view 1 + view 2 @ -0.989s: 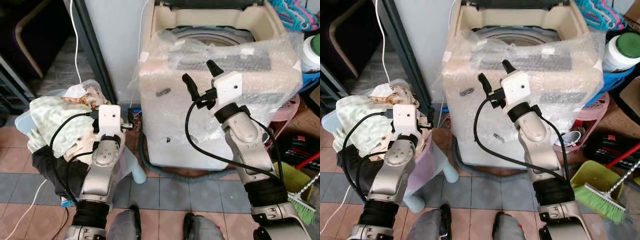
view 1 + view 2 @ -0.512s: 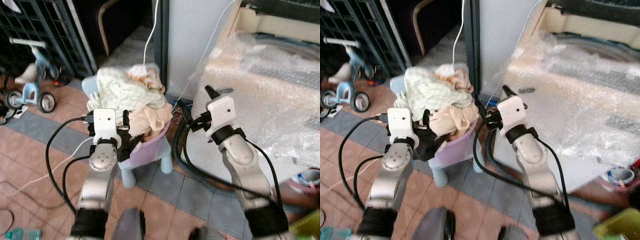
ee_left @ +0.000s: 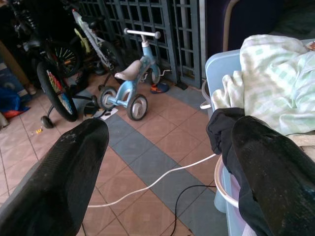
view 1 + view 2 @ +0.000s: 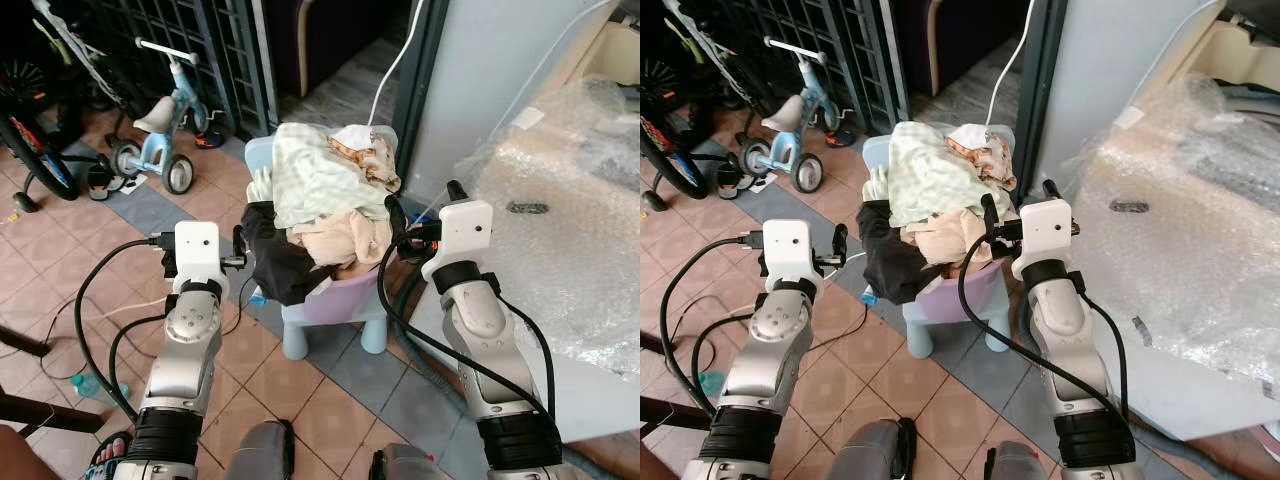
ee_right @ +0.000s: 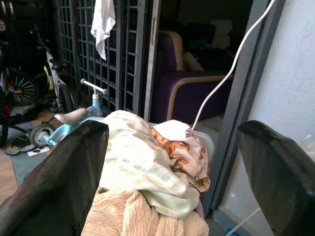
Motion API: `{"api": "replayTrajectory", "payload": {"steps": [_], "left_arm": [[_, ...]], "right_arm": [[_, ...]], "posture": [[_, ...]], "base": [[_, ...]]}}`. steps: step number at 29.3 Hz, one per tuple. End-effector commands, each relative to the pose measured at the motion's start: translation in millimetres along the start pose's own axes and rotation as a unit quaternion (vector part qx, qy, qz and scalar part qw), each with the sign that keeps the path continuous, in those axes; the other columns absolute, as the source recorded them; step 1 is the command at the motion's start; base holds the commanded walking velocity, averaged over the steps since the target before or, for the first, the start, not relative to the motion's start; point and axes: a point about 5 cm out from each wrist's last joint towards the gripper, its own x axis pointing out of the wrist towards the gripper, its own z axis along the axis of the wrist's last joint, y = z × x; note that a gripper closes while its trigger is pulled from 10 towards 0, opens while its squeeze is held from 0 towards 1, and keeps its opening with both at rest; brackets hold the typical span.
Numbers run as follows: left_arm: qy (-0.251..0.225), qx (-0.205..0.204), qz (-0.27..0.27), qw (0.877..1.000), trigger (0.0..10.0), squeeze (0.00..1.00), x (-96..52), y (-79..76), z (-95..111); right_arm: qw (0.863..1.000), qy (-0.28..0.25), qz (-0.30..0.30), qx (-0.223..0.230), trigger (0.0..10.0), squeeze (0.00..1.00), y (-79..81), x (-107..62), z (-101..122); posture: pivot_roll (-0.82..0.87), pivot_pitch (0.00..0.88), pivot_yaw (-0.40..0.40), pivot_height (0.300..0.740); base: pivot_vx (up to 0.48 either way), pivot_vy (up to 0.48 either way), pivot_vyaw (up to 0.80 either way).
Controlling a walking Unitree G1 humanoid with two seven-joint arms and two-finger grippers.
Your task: Clothes washing
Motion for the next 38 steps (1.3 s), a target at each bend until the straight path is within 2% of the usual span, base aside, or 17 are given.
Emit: {"api": "replayTrajectory", "payload": {"steps": [1, 2, 3, 4, 8, 14, 19, 24, 31, 34, 35, 38], "left_arm": [[-0.001, 0.000, -0.007, 1.000, 10.0, 0.00, -1.8, -2.8, 0.1], [0.000, 0.000, -0.006, 1.000, 10.0, 0.00, -2.8, -1.8, -0.5], [0.000, 0.000, -0.006, 1.000, 10.0, 0.00, -2.8, -1.8, -0.5], [0.000, 0.000, -0.005, 1.000, 10.0, 0.00, -3.9, -0.2, -1.4], [0.004, 0.002, -0.004, 1.000, 10.0, 0.00, -7.2, 4.2, -5.3], [0.007, -0.002, -0.011, 1.000, 10.0, 0.00, -8.3, 2.5, -7.5], [0.005, -0.003, -0.021, 1.000, 10.0, 0.00, -6.2, -2.5, -5.4], [0.004, -0.001, -0.020, 1.000, 10.0, 0.00, -7.2, -1.7, -5.7], [0.010, -0.006, -0.020, 1.000, 10.0, 0.00, -7.9, -2.7, -7.3], [0.012, -0.007, -0.021, 1.000, 10.0, 0.00, -7.9, -3.2, -7.8], [0.006, -0.011, -0.039, 0.999, 10.0, 0.00, -9.3, -6.6, -6.7], [0.001, -0.009, -0.044, 0.999, 10.0, 0.00, -9.8, -7.7, -6.0]], "right_arm": [[1.000, 0.018, -0.003, 0.004, 10.0, 1.00, -1.9, -0.3, -6.7], [1.000, 0.023, -0.001, 0.005, 10.0, 0.73, -1.3, -0.4, -8.6], [1.000, 0.023, -0.001, 0.005, 10.0, 0.73, -1.3, -0.4, -8.6], [1.000, 0.030, -0.002, 0.006, 10.0, 0.00, -1.2, -1.7, -11.7], [0.998, 0.054, -0.017, 0.015, 10.0, 0.00, -4.8, -10.5, -22.2], [0.995, 0.086, -0.039, 0.030, 10.0, 0.00, -9.1, -19.9, -33.8], [0.993, 0.111, -0.013, 0.039, 10.0, 0.00, -1.9, -20.5, -41.1], [0.993, 0.113, 0.001, 0.041, 10.0, 0.00, 2.4, -17.3, -40.1], [0.992, 0.122, -0.010, 0.036, 10.0, 0.00, -0.5, -15.7, -41.9], [0.991, 0.127, -0.014, 0.032, 10.0, 0.00, -2.0, -15.4, -43.1], [0.990, 0.133, -0.017, 0.033, 10.0, 0.00, -3.3, -15.3, -44.4], [0.990, 0.133, -0.014, 0.032, 10.0, 0.00, -2.7, -15.2, -44.1]], "posture": [[-0.02, 0.092, 0.061, 0.740], [-0.02, 0.092, 0.061, 0.740], [-0.02, 0.092, 0.061, 0.740], [-0.02, 0.093, 0.060, 0.740], [-0.02, 0.096, 0.062, 0.740], [-0.03, 0.100, 0.069, 0.740], [-0.03, 0.102, 0.068, 0.740], [-0.03, 0.104, 0.063, 0.740], [-0.03, 0.105, 0.062, 0.740], [-0.03, 0.105, 0.062, 0.740], [-0.03, 0.108, 0.062, 0.740], [-0.03, 0.109, 0.061, 0.740]], "base": [[0.000, 0.000, 0.00], [0.000, 0.000, 0.00], [0.000, 0.000, 0.00], [0.000, 0.000, 0.00], [0.137, 0.000, 0.00], [0.347, 0.240, 0.00], [0.390, 0.276, 0.00], [0.412, 0.209, 0.16], [0.386, 0.000, 0.00], [0.000, 0.000, 0.00], [0.315, 0.000, 0.00], [0.353, 0.000, 0.00]]}}
